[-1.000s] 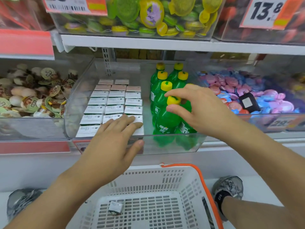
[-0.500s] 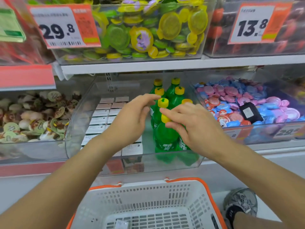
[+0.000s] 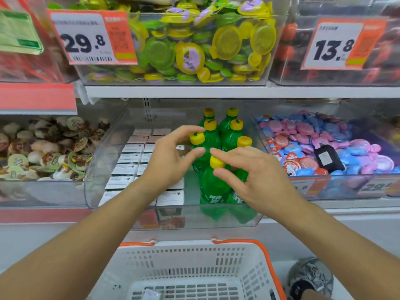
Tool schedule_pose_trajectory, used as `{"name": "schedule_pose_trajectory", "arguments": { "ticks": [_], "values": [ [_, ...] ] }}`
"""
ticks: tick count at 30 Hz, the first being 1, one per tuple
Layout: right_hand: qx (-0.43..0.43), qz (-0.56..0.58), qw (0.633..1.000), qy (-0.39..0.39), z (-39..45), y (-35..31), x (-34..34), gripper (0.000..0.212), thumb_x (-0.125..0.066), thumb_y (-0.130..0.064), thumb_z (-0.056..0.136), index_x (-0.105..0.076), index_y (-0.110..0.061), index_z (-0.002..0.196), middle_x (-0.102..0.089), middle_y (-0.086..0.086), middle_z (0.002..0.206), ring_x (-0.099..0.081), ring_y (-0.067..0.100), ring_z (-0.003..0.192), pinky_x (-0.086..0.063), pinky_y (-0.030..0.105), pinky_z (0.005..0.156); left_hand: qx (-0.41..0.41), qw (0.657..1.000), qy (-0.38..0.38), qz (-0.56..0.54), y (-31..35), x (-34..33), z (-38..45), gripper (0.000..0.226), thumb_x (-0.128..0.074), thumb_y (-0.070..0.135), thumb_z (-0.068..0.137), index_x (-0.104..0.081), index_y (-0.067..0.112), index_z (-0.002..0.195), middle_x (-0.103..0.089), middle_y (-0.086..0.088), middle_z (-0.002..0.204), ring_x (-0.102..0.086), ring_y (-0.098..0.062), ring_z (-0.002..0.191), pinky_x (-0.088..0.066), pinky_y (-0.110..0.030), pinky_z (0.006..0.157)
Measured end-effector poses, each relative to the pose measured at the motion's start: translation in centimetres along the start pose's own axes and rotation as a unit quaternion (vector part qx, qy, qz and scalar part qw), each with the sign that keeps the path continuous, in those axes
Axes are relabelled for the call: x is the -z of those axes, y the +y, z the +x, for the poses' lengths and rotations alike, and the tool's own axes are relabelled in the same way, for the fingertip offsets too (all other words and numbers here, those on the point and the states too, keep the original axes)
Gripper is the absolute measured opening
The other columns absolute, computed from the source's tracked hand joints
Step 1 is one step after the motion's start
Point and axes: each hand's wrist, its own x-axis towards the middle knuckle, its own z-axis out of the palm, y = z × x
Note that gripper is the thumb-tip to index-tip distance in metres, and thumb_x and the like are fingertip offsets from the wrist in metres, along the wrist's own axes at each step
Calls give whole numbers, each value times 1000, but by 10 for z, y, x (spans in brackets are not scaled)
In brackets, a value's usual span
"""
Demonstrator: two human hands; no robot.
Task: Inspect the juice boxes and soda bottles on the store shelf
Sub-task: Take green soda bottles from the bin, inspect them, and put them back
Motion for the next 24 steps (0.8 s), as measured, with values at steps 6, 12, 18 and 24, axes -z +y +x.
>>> {"name": "schedule_pose_trajectory", "arguments": {
  "ticks": [6,12,18,24],
  "values": [
    [-14,9,999,-34,2,-2,3,48,-47,-53,93,-63,-30,133,-72,-9,103,-63,16,93,-55,44,80,-56,990,132,-13,43,40,-12,34,-68,8,92,-63,19,123,-69,4,111,-68,-8,100,-56,-28,90],
    [58,43,991,113,1,-44,22,23,-65,-16,95,-71,-6,115,-68,5,104,-63,14,95,-50,27,87,-53,974,195,-100,94,77,-45,31,-58,10,98,-57,14,129,-67,-14,110,-65,-30,100,-54,-36,89],
    [-162,414,868,-222,-46,-116,16,54,-45,-72,87,-30,-60,137,-49,-44,130,-45,-17,125,-42,15,101,101,959,125,-234,98,67,-107,27,-69,29,89,-70,33,115,-74,-15,96,-70,-34,92,-59,-51,80],
    [-210,469,804,-299,-64,-111,-16,65,-63,-59,85,-30,-61,140,-52,-37,136,-51,-12,125,-43,24,107,277,904,78,-316,66,51,-145,61,-84,54,62,-71,28,117,-69,-30,101,-68,-35,90,-57,-39,76]
  ]
}}
